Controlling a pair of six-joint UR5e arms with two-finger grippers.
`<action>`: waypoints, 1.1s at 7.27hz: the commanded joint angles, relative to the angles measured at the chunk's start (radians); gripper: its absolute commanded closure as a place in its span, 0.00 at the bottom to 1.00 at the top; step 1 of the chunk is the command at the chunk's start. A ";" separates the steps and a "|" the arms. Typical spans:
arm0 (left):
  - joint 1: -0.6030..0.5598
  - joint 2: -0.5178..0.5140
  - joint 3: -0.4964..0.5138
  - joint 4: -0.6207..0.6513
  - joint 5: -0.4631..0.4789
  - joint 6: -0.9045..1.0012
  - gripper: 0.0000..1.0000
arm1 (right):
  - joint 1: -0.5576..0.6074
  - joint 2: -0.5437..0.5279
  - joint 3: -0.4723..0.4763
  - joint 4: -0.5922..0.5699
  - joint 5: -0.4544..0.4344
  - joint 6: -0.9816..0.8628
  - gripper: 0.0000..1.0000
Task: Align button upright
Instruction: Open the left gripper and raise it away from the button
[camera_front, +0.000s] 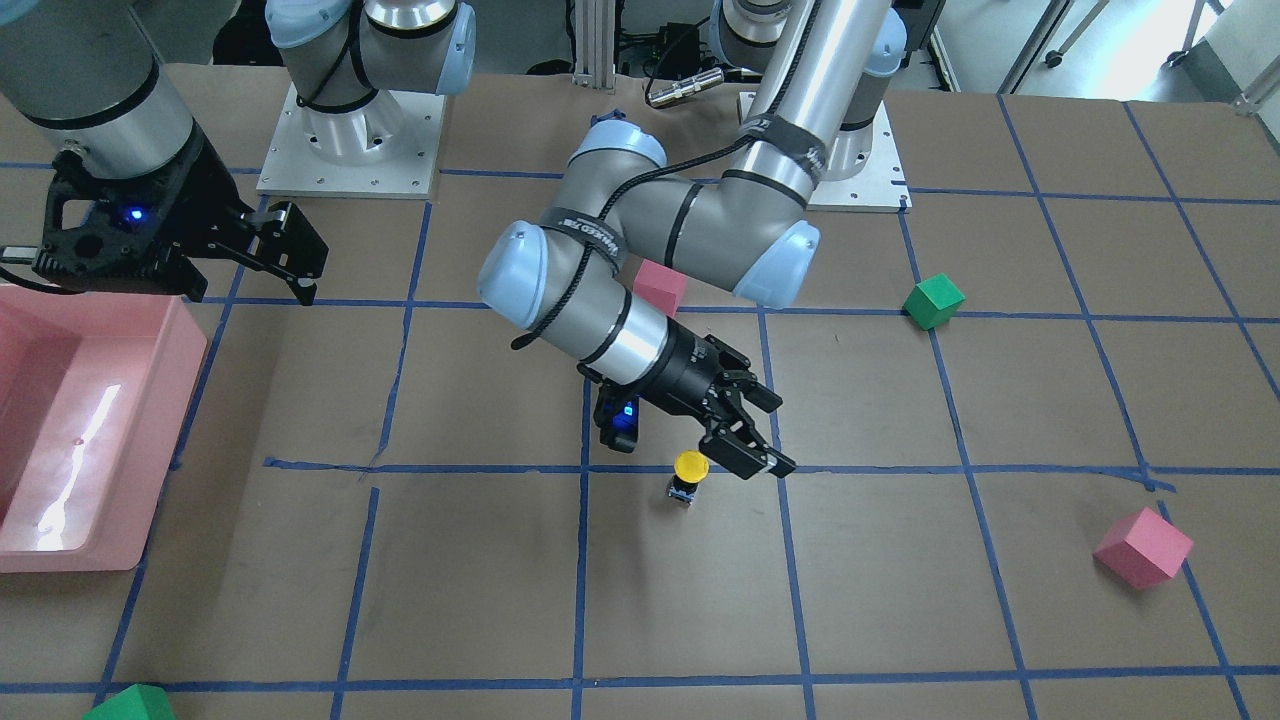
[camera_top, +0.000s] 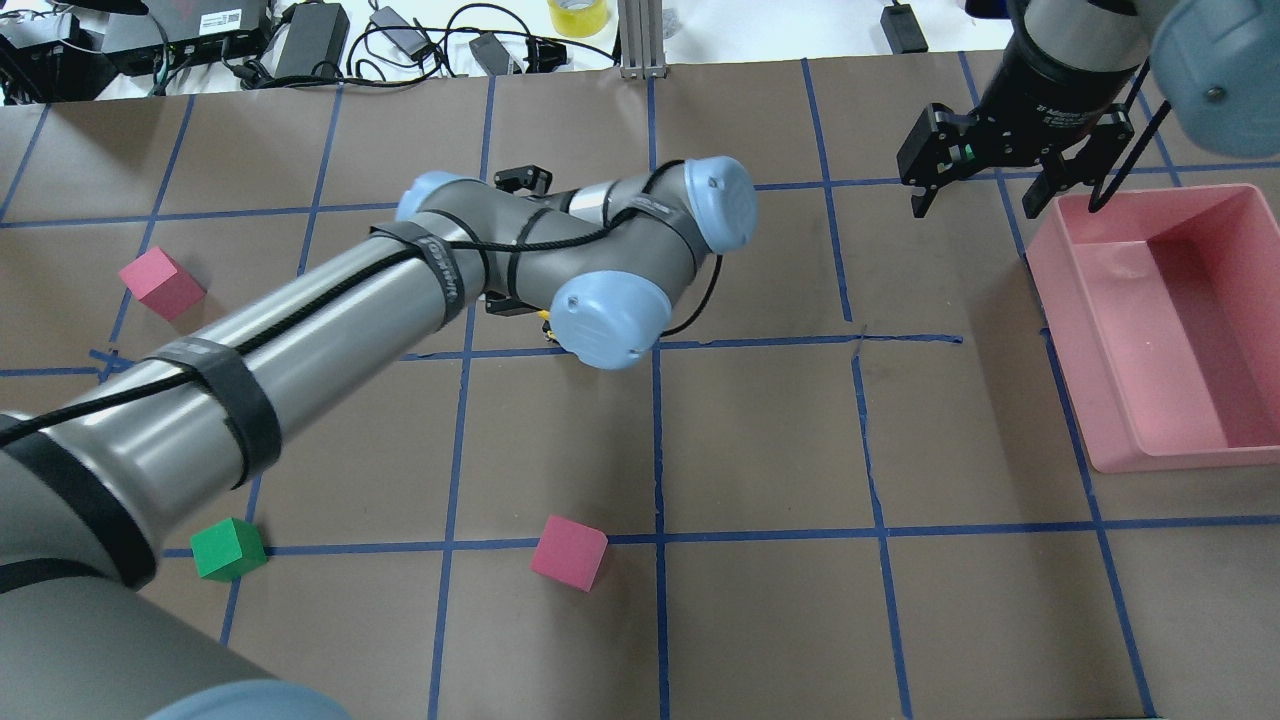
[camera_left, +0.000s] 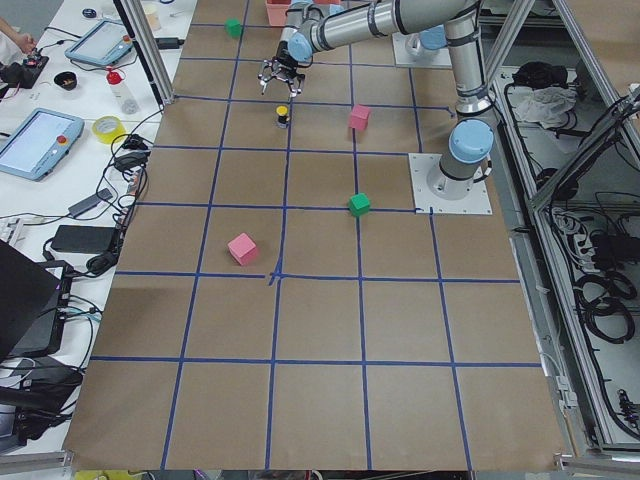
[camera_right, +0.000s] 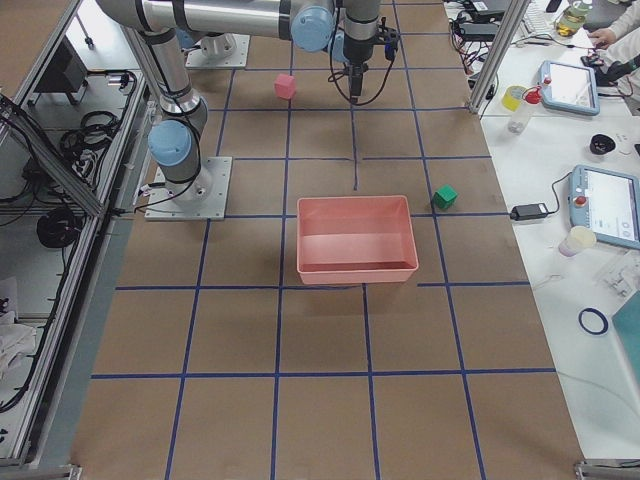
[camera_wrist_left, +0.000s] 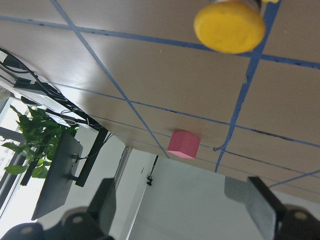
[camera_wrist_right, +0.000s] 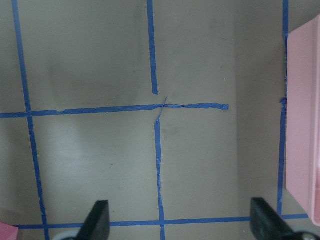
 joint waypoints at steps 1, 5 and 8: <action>0.140 0.121 0.006 0.081 -0.227 0.016 0.08 | 0.003 -0.001 -0.010 0.010 -0.008 -0.013 0.00; 0.210 0.326 0.006 0.069 -0.525 -0.329 0.00 | 0.014 -0.005 -0.029 0.033 -0.008 0.004 0.00; 0.225 0.411 0.012 -0.165 -0.662 -0.820 0.00 | 0.006 -0.001 -0.035 0.071 -0.002 -0.013 0.00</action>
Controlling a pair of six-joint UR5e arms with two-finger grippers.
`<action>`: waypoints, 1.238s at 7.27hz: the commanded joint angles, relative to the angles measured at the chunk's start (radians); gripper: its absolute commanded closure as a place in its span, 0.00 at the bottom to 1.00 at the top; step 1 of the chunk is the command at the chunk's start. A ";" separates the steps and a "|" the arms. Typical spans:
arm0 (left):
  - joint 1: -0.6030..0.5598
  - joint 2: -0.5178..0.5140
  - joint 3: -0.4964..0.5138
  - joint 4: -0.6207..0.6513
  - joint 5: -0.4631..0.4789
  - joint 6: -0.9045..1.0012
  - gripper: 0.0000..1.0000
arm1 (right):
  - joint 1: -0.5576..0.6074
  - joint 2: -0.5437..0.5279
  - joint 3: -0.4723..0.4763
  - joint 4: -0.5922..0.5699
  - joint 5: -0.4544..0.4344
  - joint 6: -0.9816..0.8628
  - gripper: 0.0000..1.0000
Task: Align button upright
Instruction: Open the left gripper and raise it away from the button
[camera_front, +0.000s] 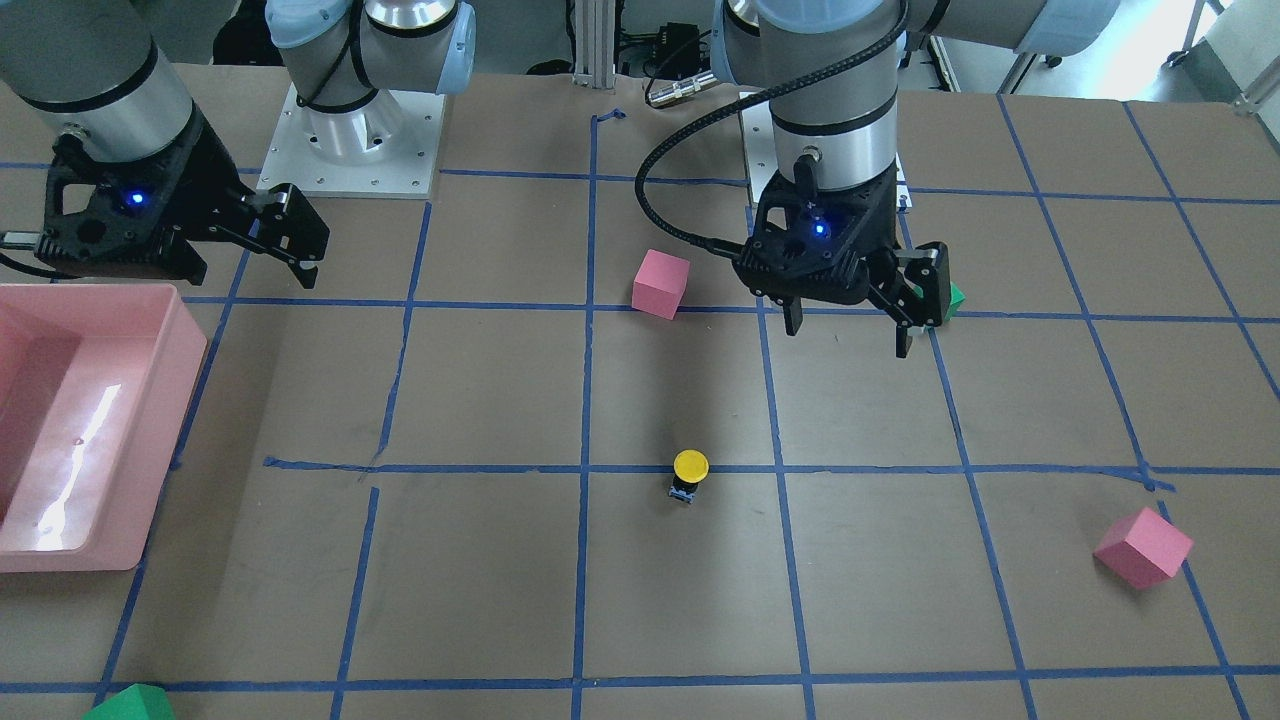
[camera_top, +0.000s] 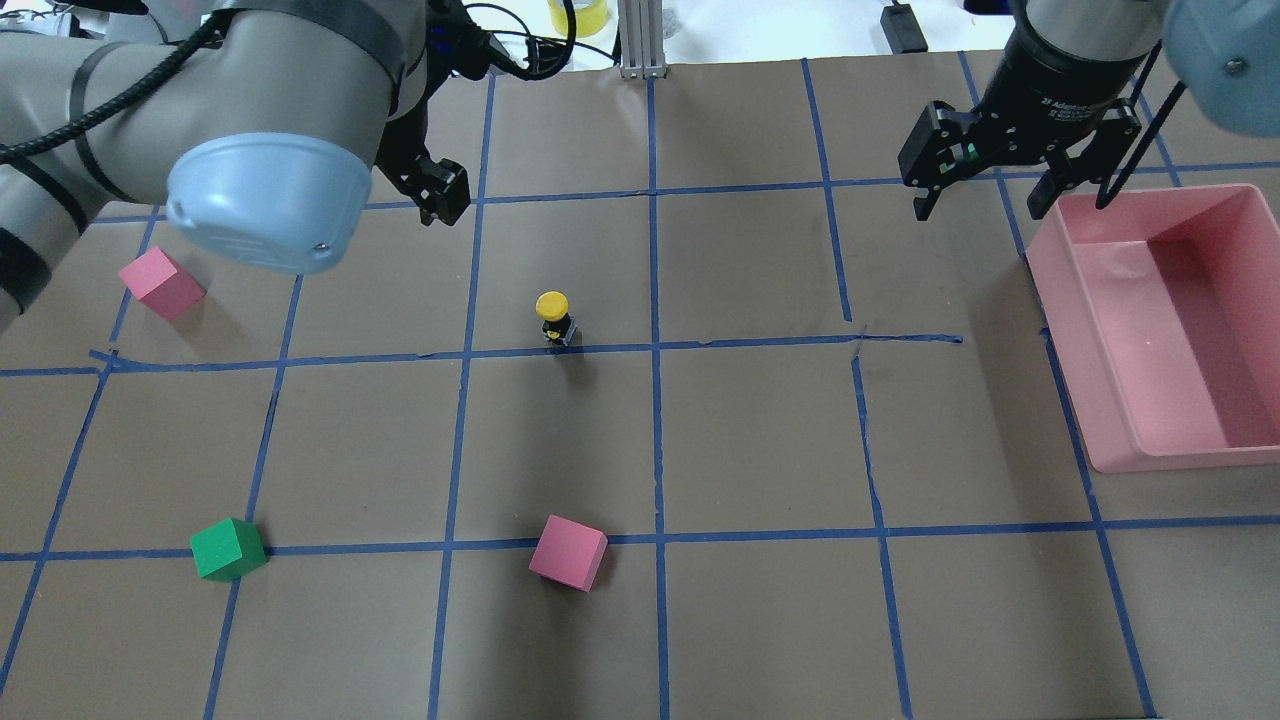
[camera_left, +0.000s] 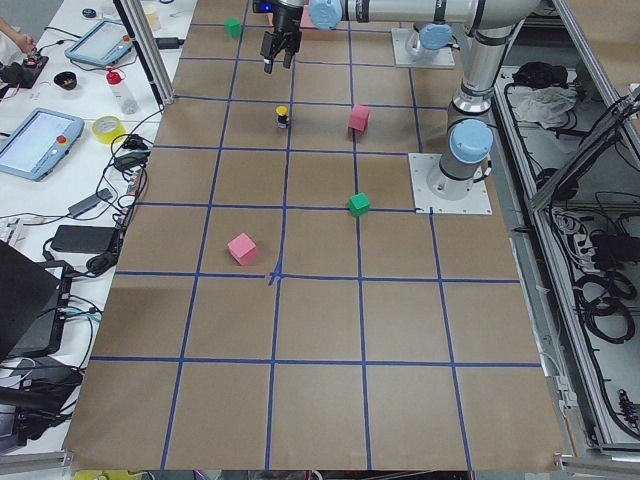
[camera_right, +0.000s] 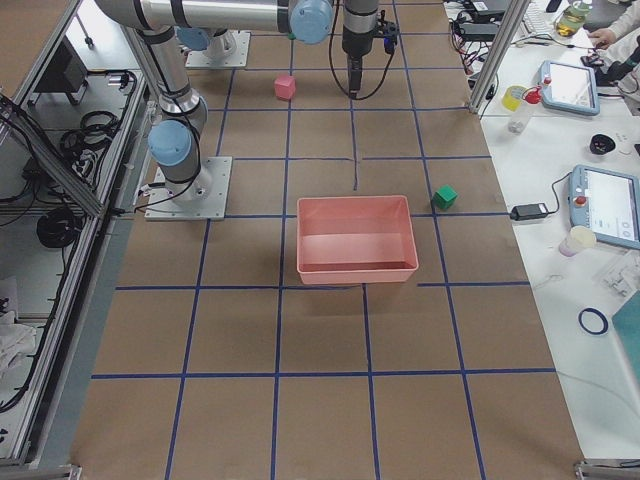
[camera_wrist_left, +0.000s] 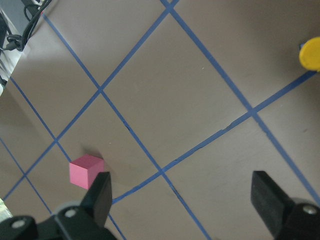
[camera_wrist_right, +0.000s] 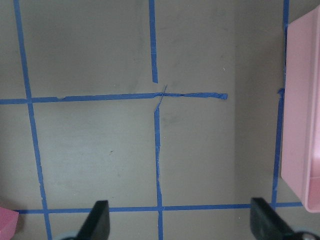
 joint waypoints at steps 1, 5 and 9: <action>0.078 0.047 0.018 -0.159 -0.205 -0.293 0.00 | 0.007 -0.003 -0.003 0.007 0.004 0.009 0.00; 0.199 0.104 0.032 -0.268 -0.297 -0.360 0.00 | 0.007 -0.002 0.001 0.004 -0.008 0.013 0.00; 0.206 0.108 0.012 -0.245 -0.272 -0.349 0.00 | 0.004 0.000 0.000 -0.004 -0.011 0.013 0.00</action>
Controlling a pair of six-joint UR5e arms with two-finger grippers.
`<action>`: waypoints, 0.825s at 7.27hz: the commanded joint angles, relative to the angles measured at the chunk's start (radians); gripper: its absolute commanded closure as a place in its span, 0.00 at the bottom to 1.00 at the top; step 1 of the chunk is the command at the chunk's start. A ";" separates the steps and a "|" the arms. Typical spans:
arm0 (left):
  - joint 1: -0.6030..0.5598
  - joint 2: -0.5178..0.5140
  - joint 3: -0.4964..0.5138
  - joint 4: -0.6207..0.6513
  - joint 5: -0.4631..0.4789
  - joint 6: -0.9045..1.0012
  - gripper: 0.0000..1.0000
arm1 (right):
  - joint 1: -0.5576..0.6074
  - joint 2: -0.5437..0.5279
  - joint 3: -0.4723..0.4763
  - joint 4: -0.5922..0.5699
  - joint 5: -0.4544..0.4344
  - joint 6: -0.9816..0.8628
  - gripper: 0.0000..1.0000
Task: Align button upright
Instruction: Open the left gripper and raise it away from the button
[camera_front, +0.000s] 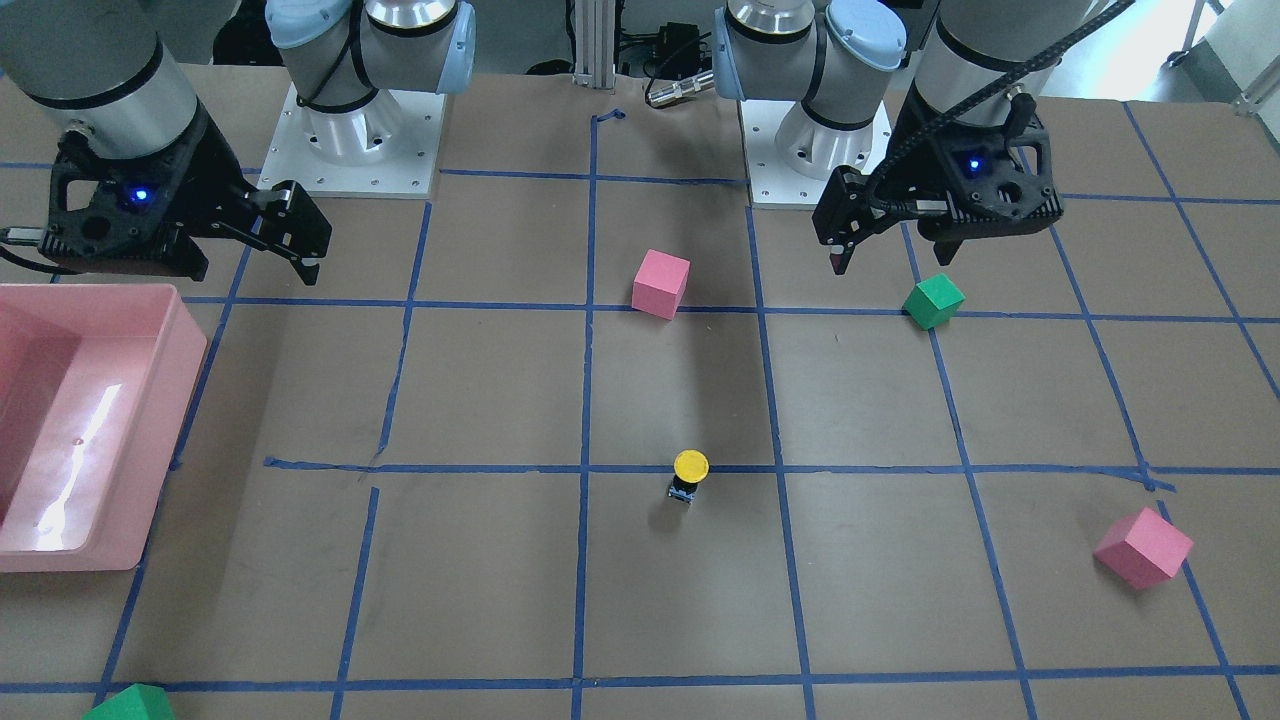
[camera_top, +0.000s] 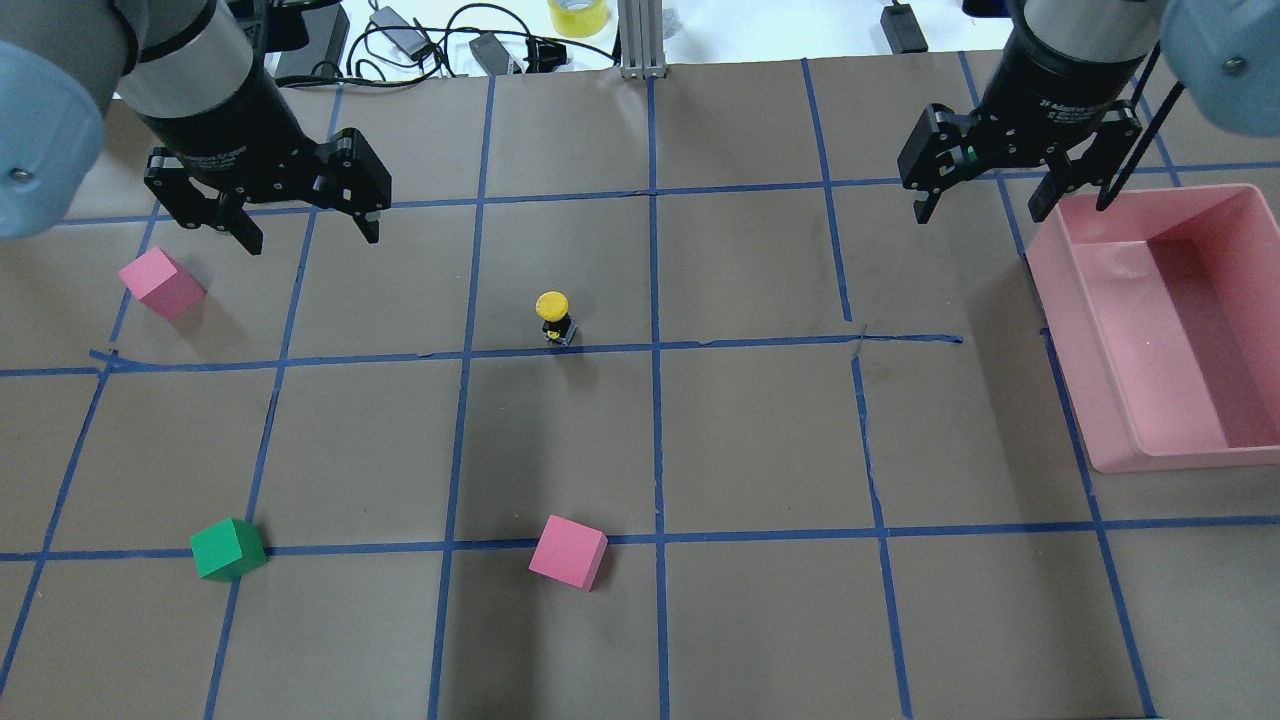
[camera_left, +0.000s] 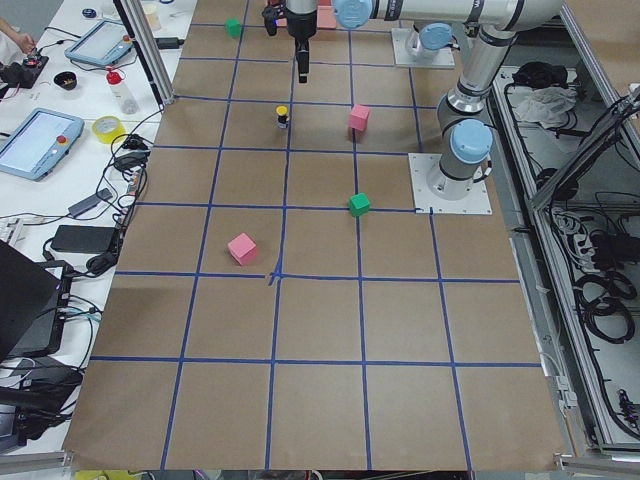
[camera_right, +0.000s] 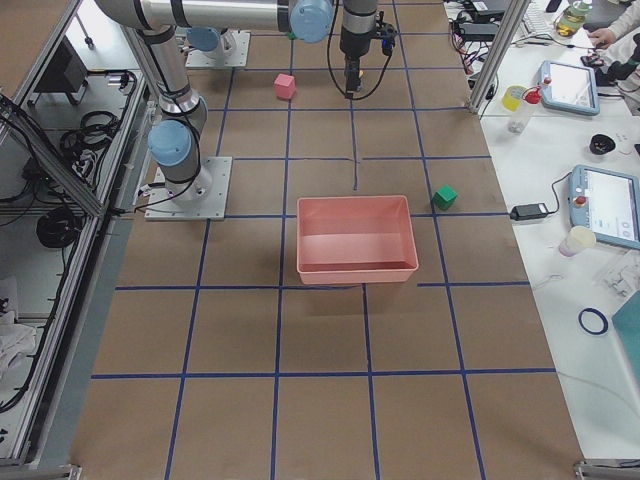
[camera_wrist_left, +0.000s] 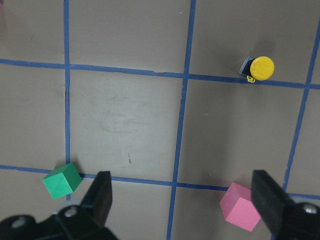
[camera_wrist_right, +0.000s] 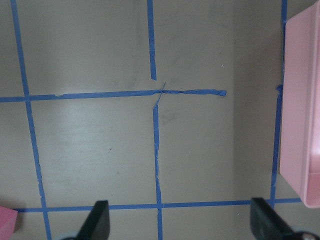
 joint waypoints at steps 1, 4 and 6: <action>0.003 0.000 -0.001 0.003 0.001 0.004 0.00 | -0.003 0.001 0.000 -0.007 0.000 0.003 0.00; 0.003 0.000 -0.001 0.007 0.000 0.004 0.00 | -0.015 0.004 0.011 0.001 -0.038 0.012 0.00; 0.003 0.000 -0.001 0.007 0.001 0.004 0.00 | -0.009 0.001 -0.003 -0.002 -0.020 0.012 0.00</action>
